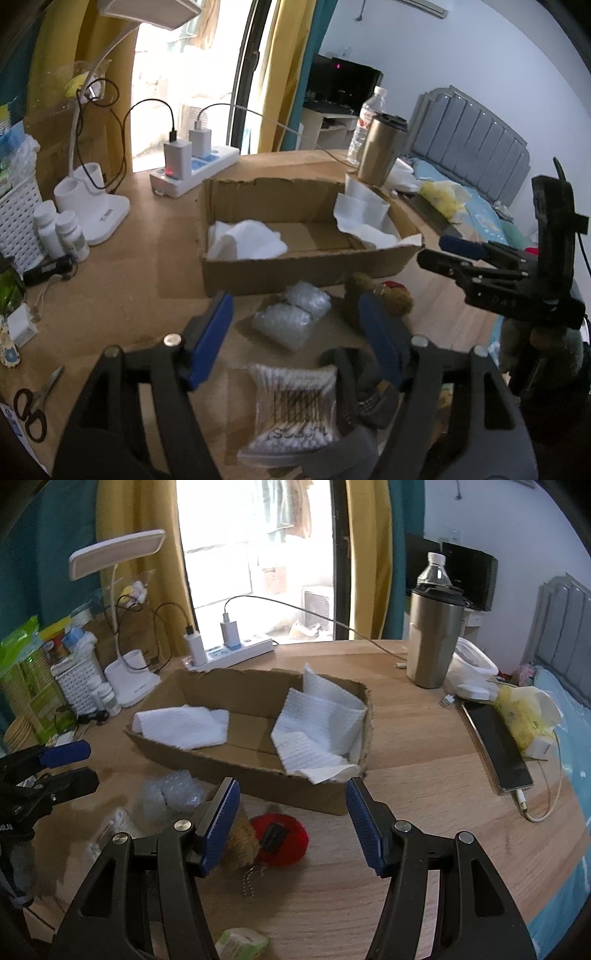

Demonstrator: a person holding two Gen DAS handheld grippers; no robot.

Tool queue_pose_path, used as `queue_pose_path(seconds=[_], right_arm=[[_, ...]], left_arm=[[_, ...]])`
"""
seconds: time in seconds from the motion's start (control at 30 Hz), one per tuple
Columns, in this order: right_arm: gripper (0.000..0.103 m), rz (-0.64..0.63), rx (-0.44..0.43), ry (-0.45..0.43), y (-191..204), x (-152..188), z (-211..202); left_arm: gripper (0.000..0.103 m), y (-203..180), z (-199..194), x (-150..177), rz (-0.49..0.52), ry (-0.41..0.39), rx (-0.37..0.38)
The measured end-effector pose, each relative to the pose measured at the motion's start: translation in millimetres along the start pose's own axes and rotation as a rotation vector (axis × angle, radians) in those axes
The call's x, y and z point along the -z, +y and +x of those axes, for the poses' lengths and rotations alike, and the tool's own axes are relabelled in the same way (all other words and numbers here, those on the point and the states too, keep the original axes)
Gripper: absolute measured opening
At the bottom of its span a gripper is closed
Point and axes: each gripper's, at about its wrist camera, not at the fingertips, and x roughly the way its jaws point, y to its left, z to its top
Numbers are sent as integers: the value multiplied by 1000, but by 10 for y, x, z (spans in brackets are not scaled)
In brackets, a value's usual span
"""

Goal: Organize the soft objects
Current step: 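Withdraw both tools from the box toward the brown plush toy, then grasp the brown plush keychain toy with the right tool while the left tool grasps the bubble wrap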

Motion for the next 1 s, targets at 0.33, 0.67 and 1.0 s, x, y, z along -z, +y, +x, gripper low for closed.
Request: queue_pose_path(seconds=[0.33, 0.67, 1.0], right_arm=[[63, -42, -38, 28, 212, 90, 60], [63, -77, -69, 61, 372, 140, 173], [63, -121, -111, 99, 509, 153, 358]], left_arm=[[72, 63, 1, 160, -24, 17, -17], [73, 205, 42, 264, -59, 38, -27], [73, 345, 145, 296, -89, 65, -43]])
